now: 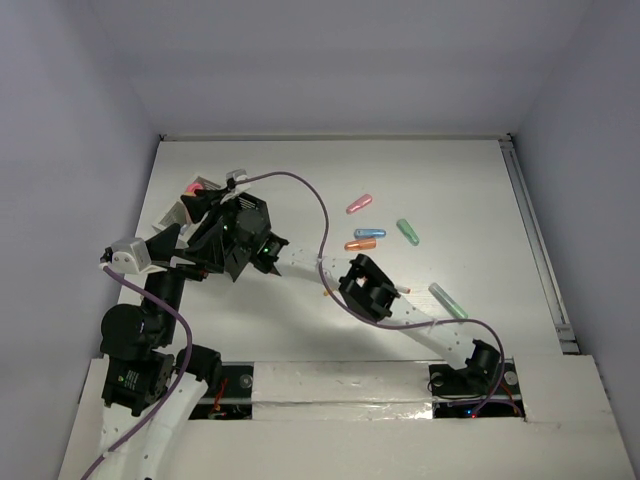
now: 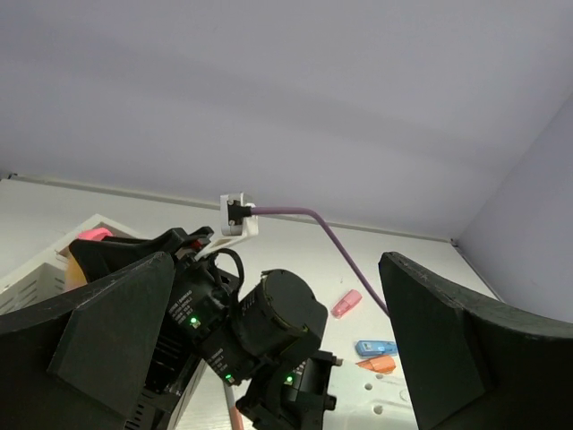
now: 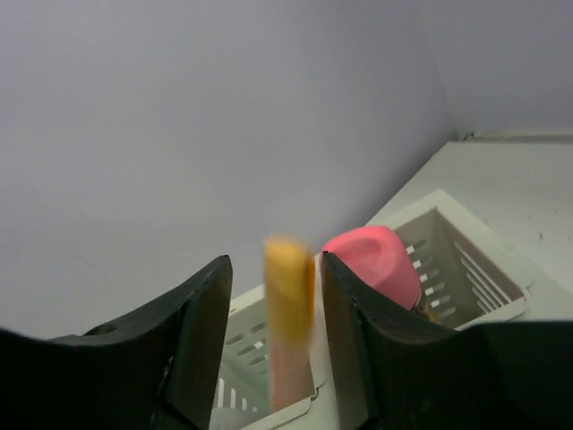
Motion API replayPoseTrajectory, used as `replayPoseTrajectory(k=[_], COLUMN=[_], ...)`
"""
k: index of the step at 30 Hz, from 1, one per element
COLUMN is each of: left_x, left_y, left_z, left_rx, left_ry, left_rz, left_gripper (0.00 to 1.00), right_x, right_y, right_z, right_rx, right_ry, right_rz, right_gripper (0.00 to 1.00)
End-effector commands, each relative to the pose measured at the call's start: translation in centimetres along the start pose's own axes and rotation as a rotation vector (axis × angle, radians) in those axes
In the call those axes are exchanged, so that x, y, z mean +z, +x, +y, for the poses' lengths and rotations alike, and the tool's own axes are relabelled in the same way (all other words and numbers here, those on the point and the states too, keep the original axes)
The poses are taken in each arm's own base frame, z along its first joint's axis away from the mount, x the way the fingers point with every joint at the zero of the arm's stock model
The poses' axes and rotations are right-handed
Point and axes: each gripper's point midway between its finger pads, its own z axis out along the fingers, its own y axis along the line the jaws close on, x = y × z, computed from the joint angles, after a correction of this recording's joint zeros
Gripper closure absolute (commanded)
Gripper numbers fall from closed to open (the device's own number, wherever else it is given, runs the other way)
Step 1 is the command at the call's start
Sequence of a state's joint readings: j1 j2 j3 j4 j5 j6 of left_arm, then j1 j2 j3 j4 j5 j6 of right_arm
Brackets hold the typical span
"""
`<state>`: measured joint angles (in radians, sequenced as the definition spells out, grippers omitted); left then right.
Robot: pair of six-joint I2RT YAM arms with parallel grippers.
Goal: Sort the stationery into containers
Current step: Place the pen in the storage box, then pick up the pen from the center of the board.
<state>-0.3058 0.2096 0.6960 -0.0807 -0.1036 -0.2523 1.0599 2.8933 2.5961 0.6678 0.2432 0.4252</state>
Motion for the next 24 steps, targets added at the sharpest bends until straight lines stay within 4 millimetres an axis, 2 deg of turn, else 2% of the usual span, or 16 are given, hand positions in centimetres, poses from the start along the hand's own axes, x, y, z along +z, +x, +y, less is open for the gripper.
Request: replayPoseTrajectory(k=[1,3,4,5,11,15,16,17,18,19,20,21,22,23,24], left_x=[0.1,0.2,0.2,0.1,0.2,0.1,0.0,0.0,-0.1,-0.2,-0.2,-0.3,-0.3,-0.3,-0.3], left_y=[-0.8,-0.7,-0.7,-0.8,-0.7,-0.8,-0.9,-1.0,-1.1,-1.2,-1.1,-1.1,-1.1,-1.1,-1.1], left_z=[-0.1,-0.1,-0.1,-0.1,-0.1,-0.1,-0.1,-0.1,-0.2,-0.2,-0.2,-0.3,-0.3,-0.5,-0.6], left_rx=[-0.006,-0.004,-0.006,-0.006,-0.006,-0.006,-0.008,-0.008,-0.01,-0.01,-0.01,-0.012,-0.012,-0.015,-0.015], left_ry=[0.001,0.001,0.001,0.001,-0.001,-0.001,0.0,0.002,0.004,0.006,0.006,0.011,0.011,0.022,0.026], left_rz=[-0.026,-0.025,-0.025,-0.026,-0.024,-0.029,-0.032,-0.037,-0.04,-0.042,-0.042,-0.041,-0.041,-0.041,-0.04], left_gripper=[0.01,0.01,0.01,0.01,0.01,0.01,0.01,0.01,0.01,0.01,0.01,0.01,0.01,0.01,0.01], right_x=[0.3,0.3,0.3,0.1,-1.3,-3.2,-3.8,-5.5,-6.6,-7.6,-9.6,-11.3,-12.7,-13.6,-17.3], right_y=[-4.6,-5.6,-7.4,-6.3,-9.5,-10.5,-13.1,-10.7,-10.2,-10.3,-10.9,-10.0,-10.1,-13.1,-10.8], right_z=[4.8,5.6,6.8,6.5,8.4,8.2,9.2,6.6,6.0,4.5,1.8,-0.7,-2.8,-4.8,-8.3], right_rx=[-0.043,-0.064,-0.071,-0.082,-0.097,-0.115,-0.107,-0.111,-0.109,-0.114,-0.113,-0.118,-0.119,-0.081,-0.086], right_ry=[-0.099,-0.122,-0.149,-0.151,-0.194,-0.167,-0.168,-0.122,-0.101,-0.062,0.026,0.114,0.187,0.262,0.361], right_rz=[-0.098,-0.091,-0.111,-0.09,-0.084,-0.023,-0.038,0.047,0.088,0.12,0.156,0.232,0.273,0.254,0.374], right_gripper=[0.46,0.39,0.36,0.36,0.27,0.15,0.11,0.04,0.0,0.0,0.0,0.0,0.0,0.0,0.0])
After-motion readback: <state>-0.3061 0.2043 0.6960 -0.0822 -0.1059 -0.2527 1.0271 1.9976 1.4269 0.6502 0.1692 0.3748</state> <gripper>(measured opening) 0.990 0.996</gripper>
